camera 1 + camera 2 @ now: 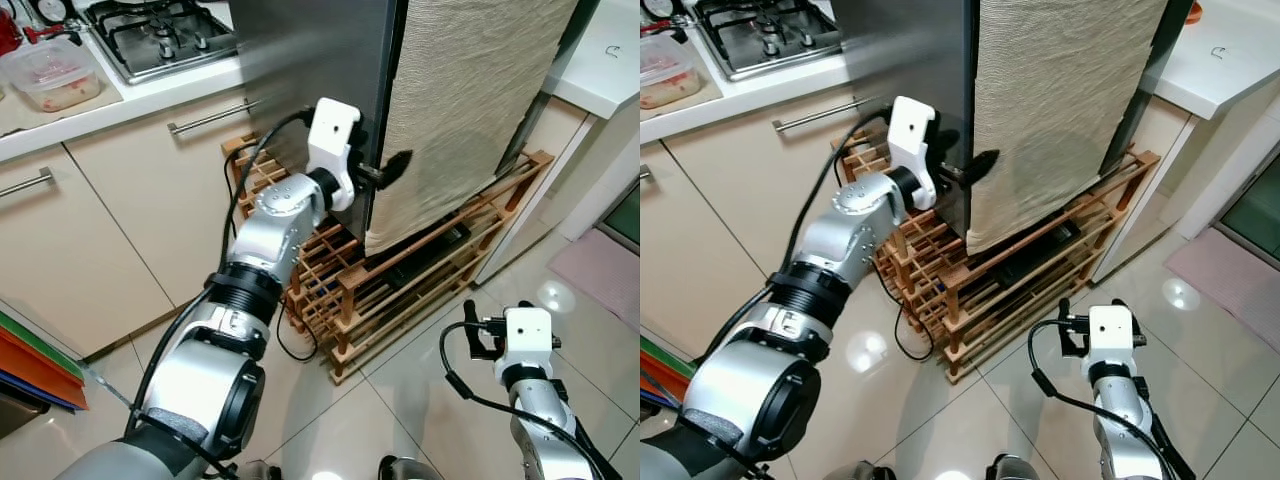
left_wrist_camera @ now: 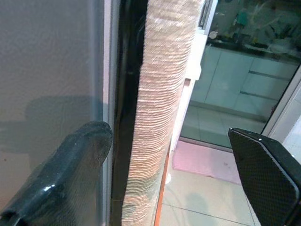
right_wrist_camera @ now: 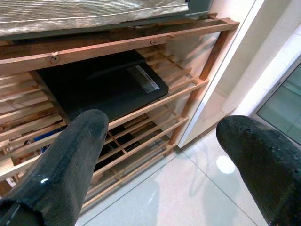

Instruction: Restocking fridge

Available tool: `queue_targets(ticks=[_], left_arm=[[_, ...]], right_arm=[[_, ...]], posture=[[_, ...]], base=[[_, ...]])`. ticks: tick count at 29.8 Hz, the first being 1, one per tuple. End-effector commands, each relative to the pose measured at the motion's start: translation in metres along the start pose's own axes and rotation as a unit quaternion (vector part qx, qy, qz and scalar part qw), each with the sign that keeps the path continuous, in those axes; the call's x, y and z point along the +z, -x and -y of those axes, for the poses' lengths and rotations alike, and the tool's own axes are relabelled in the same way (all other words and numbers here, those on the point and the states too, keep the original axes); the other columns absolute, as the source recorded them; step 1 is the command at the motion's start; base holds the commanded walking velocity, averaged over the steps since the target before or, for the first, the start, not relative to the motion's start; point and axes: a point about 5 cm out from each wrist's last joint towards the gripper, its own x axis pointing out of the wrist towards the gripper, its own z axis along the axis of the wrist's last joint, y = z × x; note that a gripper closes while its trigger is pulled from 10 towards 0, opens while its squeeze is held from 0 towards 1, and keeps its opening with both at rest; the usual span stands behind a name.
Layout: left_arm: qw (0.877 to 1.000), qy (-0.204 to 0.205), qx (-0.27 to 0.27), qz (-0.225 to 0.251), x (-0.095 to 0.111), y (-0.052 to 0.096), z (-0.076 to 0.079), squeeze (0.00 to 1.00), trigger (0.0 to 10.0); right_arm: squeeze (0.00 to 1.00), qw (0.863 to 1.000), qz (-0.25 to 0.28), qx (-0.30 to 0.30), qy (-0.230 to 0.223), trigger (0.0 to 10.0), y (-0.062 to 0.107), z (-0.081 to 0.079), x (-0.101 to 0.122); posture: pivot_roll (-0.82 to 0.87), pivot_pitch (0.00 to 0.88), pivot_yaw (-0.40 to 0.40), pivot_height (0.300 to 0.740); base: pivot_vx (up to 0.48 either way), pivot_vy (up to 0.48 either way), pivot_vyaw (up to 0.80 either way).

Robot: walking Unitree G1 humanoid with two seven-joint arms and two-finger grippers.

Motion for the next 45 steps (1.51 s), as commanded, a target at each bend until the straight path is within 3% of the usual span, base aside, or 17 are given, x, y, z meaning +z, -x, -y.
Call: queue_targets(ticks=[1,14,23,36,45], left_arm=[[1.0,-0.01,-0.012,0.017,0.013,-0.004,0.003,0.0,10.0],[1.0,-0.009,-0.003,0.001,0.001,-0.007,0.0,0.0,10.0],[1.0,-0.008,-0.003,-0.006,-0.004,-0.017,0.008,0.0,10.0],[0.999,-0.005,-0.053,-0.008,-0.012,-0.031,0.038,0.0,10.0],[0.988,0.071,-0.134,0.005,-0.015,-0.037,0.074,0.0,10.0]], right_arm=[[0.0,1.0,0.007,-0.003,0.002,10.0,0.001,0.002,0.003],[0.0,1.0,0.01,0.001,0.002,10.0,0.003,-0.004,0.006],[0.0,1.0,0.005,0.001,0.0,10.0,0.004,-0.005,0.002],[0.0,1.0,0.005,0.006,0.004,10.0,0.006,-0.002,0.005],[0.0,1.0,-0.022,0.016,0.01,10.0,0.013,-0.002,-0.013]], posture=[[-0.14,0.039,0.032,0.74],[-0.13,0.038,0.033,0.74],[-0.14,0.039,0.04,0.74],[-0.15,0.045,0.043,0.74],[-0.15,0.04,0.037,0.74]], base=[[0.0,0.0,0.0],[0.0,0.0,0.0],[0.0,0.0,0.0],[0.0,0.0,0.0],[0.0,0.0,0.0]])
